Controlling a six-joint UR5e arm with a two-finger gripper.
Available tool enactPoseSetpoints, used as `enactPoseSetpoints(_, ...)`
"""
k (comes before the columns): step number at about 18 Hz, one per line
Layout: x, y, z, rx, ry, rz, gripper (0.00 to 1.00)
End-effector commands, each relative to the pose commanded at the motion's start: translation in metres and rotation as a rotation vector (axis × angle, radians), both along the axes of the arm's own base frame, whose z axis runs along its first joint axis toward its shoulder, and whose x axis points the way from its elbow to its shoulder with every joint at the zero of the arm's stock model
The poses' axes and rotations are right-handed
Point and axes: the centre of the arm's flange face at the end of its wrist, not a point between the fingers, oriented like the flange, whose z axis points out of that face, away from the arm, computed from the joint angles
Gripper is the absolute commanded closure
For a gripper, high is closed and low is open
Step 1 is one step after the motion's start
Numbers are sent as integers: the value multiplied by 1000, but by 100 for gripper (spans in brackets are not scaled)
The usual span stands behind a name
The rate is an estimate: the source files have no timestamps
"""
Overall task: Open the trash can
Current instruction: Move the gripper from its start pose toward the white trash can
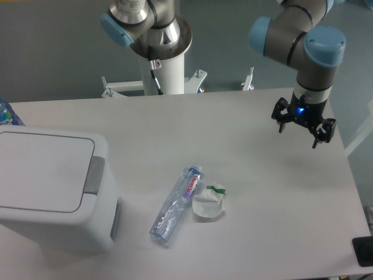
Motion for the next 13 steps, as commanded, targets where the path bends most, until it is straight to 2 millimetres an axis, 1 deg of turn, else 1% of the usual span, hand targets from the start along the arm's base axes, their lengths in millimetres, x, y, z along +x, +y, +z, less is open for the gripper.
enactPoseSetpoints(3,1,1,0,8,-4,-2,0)
enactPoseSetpoints(6,5,6,-2,47,-21,-10,0)
enactPoseSetpoints(7,10,7,-6,66,-38,-1,0)
enactPoseSetpoints(8,16,5,-4,88,-46,25,0)
enactPoseSetpoints(10,24,12,-3,155,-82,94,0)
enactPoseSetpoints(12,32,21,12,241,-116,212,0)
enactPoseSetpoints(13,33,26,24,290,-131,273,0)
